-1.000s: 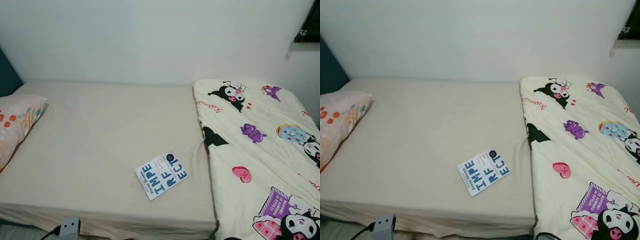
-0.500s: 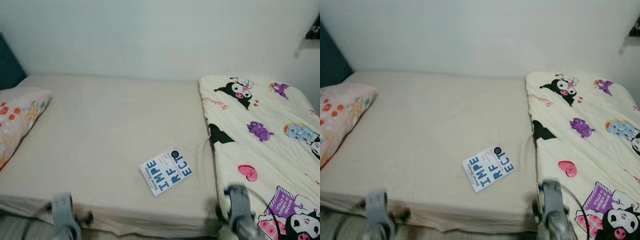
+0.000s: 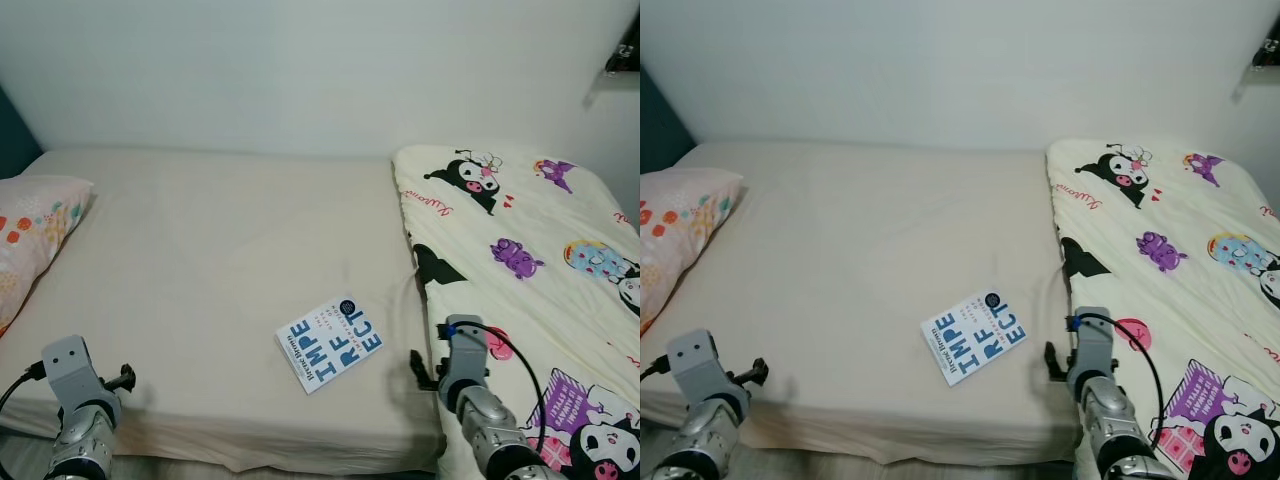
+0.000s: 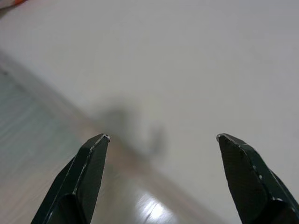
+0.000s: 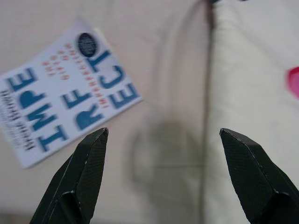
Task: Clean up the room
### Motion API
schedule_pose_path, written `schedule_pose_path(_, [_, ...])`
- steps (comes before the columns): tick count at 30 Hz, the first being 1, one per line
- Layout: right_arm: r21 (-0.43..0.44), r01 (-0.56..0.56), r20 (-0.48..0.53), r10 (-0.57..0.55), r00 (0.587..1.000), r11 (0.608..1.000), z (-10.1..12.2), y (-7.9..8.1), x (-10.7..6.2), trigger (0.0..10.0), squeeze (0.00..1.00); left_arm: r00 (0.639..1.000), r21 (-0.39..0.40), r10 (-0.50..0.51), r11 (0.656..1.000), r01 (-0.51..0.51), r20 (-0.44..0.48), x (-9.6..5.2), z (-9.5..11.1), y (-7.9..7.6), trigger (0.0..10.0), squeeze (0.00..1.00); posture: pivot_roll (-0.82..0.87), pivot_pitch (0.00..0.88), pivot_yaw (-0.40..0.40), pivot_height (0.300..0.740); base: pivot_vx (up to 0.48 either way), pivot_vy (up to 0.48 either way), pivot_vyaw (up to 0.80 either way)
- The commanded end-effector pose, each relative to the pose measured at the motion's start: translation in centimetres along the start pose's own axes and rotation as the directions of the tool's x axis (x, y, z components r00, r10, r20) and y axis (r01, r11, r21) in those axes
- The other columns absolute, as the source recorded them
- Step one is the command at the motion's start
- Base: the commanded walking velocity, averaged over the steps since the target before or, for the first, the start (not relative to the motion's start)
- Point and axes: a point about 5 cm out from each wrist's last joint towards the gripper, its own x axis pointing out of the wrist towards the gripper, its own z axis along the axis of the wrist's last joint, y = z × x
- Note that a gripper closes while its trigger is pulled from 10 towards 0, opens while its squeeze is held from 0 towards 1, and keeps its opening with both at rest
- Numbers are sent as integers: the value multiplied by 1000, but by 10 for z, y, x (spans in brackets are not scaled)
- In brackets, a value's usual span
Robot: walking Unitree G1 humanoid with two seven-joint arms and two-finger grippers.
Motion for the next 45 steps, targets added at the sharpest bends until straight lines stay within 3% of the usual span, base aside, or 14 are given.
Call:
schedule_pose_path(1, [33, -11, -10, 11, 1000, 999, -5, 0, -2, 10000, 0, 999, -29, -39, 999, 40, 14, 1, 2, -5, 10000, 0, -84, 108, 26, 716, 0, 0, 0])
schedule_pose_path(3, [51, -28, 0, 28, 1000, 998, -2, 2, -1, 10000, 0, 996, -54, -80, 995, 82, 34, 3, 7, -13, 10000, 0, -85, 109, 27, 711, 0, 0, 0])
schedule_pose_path(6, [127, -82, 59, 75, 995, 989, 13, 4, 3, 10000, 0, 972, -129, -202, 968, 217, 117, 7, 24, -43, 10000, 0, -92, 102, 22, 696, 0, 0, 0])
schedule_pose_path(13, [221, -143, 128, 117, 985, 965, 28, 7, 7, 10000, 0, 938, -183, -291, 928, 325, 189, 9, 39, -61, 10000, 0, -91, 114, 33, 681, 0, 0, 0])
schedule_pose_path(15, [277, -179, 158, 139, 978, 944, 33, 12, 8, 10000, 0, 898, -196, -370, 887, 417, 239, 9, 49, -71, 10000, 0, -87, 126, 43, 671, 0, 0, 0])
schedule_pose_path(16, [277, -179, 158, 139, 978, 944, 33, 12, 8, 10000, 0, 898, -196, -370, 887, 417, 239, 9, 49, -71, 10000, 0, -87, 126, 43, 671, 0, 0, 0])
schedule_pose_path(18, [319, -181, 127, 147, 981, 930, 24, 16, 8, 10000, 0, 859, -210, -427, 846, 489, 281, 8, 57, -78, 10000, 0, -81, 129, 45, 661, 0, 0, 0])
schedule_pose_path(19, [319, -181, 127, 147, 981, 930, 24, 16, 8, 10000, 0, 859, -210, -427, 846, 489, 281, 8, 57, -78, 10000, 0, -81, 129, 45, 661, 0, 0, 0])
schedule_pose_path(21, [378, -173, 99, 146, 984, 910, 15, 18, 6, 10000, 0, 831, -226, -461, 814, 536, 311, 7, 62, -85, 10000, 0, -73, 134, 42, 651, 0, 0, 0])
schedule_pose_path(26, [450, -177, 107, 144, 984, 875, 12, 18, 6, 10000, 0, 807, -224, -489, 790, 571, 330, 6, 65, -92, 10000, 0, -71, 140, 51, 636, 0, 0, 0])
schedule_pose_path(38, [516, -255, 242, 146, 959, 818, 43, 8, 9, 10000, 0, 742, -195, -560, 734, 651, 368, 2, 72, -106, 10000, 0, -61, 140, 49, 586, 0, 0, 0])
schedule_pose_path(45, [526, -392, 348, 229, 909, 755, 71, 19, 13, 10000, 0, 706, -172, -599, 703, 690, 379, -1, 72, -116, 10000, 0, -38, 159, 60, 551, 0, 0, 0])
